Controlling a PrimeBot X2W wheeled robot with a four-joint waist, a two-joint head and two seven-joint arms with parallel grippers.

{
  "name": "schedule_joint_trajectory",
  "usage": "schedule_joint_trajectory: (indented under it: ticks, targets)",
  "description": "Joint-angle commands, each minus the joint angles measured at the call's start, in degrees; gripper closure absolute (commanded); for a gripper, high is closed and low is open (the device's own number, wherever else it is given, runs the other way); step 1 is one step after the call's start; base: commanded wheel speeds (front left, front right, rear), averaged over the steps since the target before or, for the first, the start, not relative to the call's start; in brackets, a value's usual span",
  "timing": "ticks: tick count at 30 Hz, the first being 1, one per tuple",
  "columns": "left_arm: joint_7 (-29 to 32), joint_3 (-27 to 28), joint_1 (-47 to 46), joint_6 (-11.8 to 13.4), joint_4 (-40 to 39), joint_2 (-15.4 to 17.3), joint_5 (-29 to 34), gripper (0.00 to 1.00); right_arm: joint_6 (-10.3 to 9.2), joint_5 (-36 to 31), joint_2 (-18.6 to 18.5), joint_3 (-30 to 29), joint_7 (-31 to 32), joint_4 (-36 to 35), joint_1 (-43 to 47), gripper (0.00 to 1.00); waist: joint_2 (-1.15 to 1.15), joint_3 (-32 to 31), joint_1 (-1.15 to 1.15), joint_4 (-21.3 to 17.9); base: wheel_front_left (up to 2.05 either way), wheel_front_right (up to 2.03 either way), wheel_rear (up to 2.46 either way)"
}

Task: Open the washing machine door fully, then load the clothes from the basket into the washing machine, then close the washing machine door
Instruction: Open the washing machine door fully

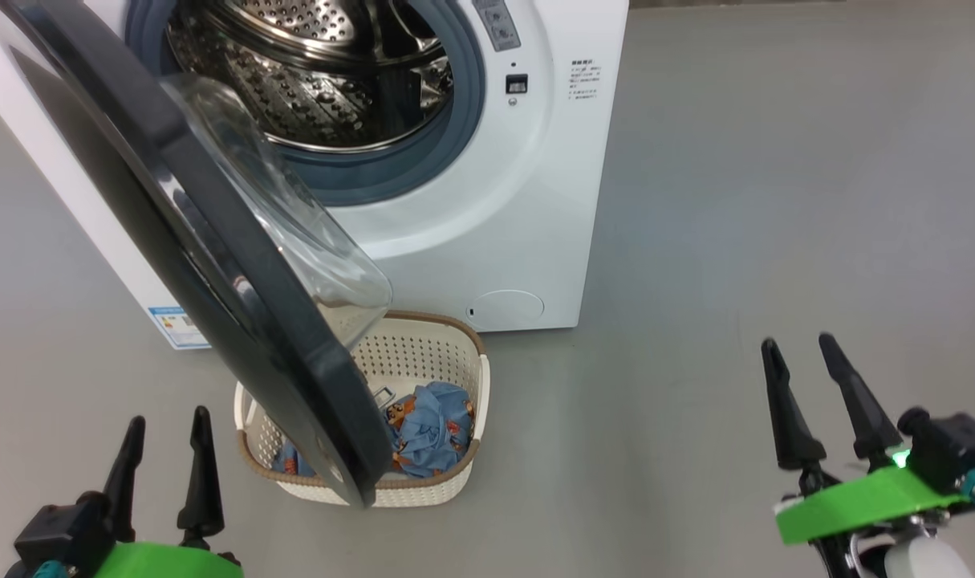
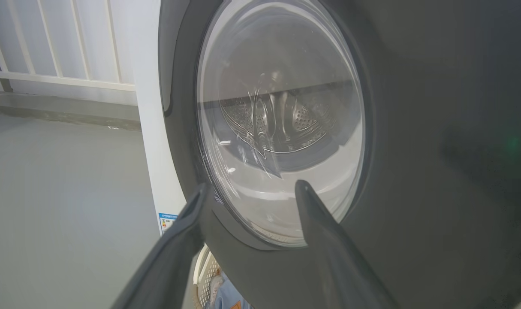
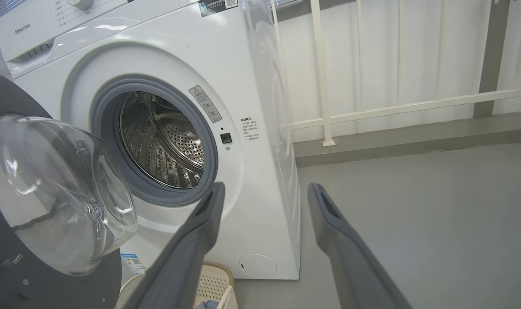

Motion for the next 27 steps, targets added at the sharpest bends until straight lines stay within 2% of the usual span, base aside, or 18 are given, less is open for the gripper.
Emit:
schedule_joint_trajectory:
  ticks: [1, 16, 27]
  targets:
    - [-0.36, 2.18, -0.38, 0.32, -1.92, 1.04, 0.93, 0.00, 0.55, -1.31, -0.10, 0.53, -0.66, -2.11, 0.58, 0.00, 0.00, -0.41, 0.00, -0.09, 0.00, 0.00, 0.00]
    - [-0.04, 1.99, 3.97, 1.83, -3.34, 0.44, 0.96, 0.00, 0.55, -6.94, 1.42, -1.24, -0.66, -1.99, 7.27, 0.00, 0.00, -2.23, 0.00, 0.03, 0.00, 0.00, 0.00]
    - [0.84, 1.44, 4.62, 2.85, -3.83, 0.38, 0.68, 0.00, 0.55, -10.06, 2.59, -1.97, -0.66, -1.07, 8.28, 0.00, 0.00, -2.18, 0.00, 0.45, 0.00, 0.00, 0.00]
